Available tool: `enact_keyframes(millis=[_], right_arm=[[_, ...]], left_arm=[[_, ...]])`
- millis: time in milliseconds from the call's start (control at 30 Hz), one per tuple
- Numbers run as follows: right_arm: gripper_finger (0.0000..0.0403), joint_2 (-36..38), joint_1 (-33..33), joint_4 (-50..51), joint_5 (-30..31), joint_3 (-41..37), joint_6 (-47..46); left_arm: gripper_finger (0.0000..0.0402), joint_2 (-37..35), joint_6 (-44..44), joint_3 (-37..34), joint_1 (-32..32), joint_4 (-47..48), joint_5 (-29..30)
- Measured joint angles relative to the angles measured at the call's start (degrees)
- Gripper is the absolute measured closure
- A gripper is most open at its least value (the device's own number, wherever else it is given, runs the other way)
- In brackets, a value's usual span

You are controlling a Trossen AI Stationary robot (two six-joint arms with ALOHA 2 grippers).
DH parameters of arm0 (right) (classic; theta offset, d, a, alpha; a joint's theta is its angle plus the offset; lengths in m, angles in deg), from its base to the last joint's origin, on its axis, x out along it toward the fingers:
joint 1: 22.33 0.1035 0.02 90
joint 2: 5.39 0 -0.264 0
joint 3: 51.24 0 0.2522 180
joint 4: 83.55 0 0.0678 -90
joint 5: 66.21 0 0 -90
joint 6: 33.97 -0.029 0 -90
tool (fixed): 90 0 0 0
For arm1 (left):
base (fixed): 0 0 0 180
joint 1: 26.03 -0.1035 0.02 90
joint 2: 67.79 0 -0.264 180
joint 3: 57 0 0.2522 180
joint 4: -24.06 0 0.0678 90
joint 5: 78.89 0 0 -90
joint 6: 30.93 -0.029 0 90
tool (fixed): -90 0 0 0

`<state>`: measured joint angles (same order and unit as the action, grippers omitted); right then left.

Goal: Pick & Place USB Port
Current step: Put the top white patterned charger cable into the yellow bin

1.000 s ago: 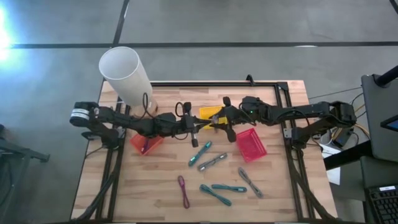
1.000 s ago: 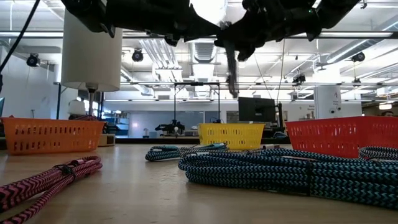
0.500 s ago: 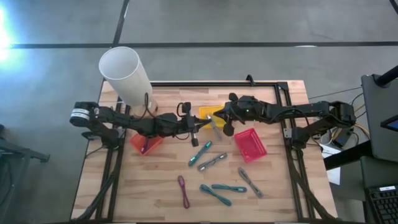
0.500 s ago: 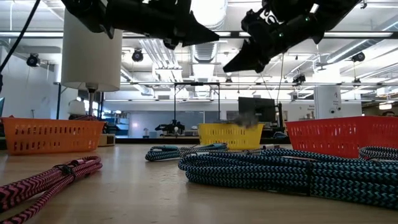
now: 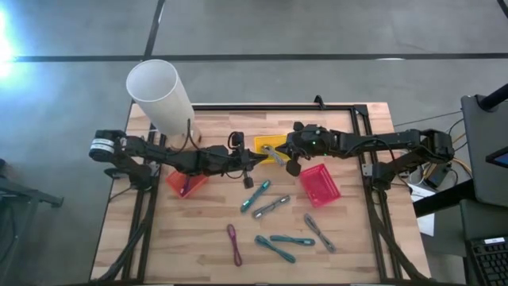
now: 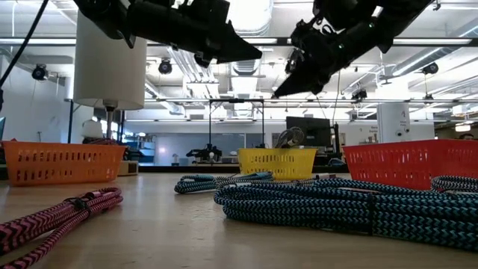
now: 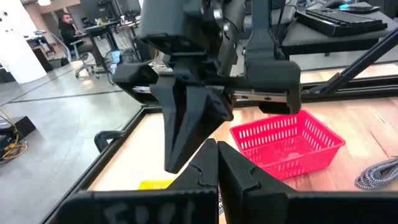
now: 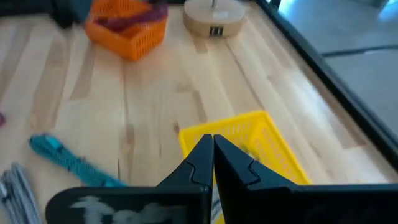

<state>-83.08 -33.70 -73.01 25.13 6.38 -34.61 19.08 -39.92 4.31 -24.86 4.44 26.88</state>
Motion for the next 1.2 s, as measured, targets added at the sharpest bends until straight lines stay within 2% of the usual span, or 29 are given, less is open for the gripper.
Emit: enact_keyframes(millis=[200,367,567,733,967,1200], right_arm=[[0.0394,-0.2,0.3,4.5,0.0,0.0,-2.4],[0.0394,-0.3,1.4,9.5,-3.3,0.0,-11.0],[0.0394,-1.5,5.8,9.0,-4.4,-0.1,-8.9],[0.0394,-3.7,6.7,7.9,-4.3,0.0,-9.5],[0.0394,-6.6,6.3,7.8,3.9,0.1,-9.8],[0.0394,-5.1,5.3,11.6,16.0,1.7,-9.9]], left_arm=[[0.0401,0.0,0.0,0.0,0.0,0.0,0.0],[0.0401,0.0,0.0,0.0,0.0,0.0,0.0],[0.0401,0.0,-0.2,0.0,0.0,0.0,0.0],[0.0401,0.0,-0.2,0.0,0.0,0.0,0.0],[0.0401,-0.1,-0.3,0.0,0.0,0.0,0.0],[0.0401,-0.1,-0.4,0.0,0.0,0.0,0.0]])
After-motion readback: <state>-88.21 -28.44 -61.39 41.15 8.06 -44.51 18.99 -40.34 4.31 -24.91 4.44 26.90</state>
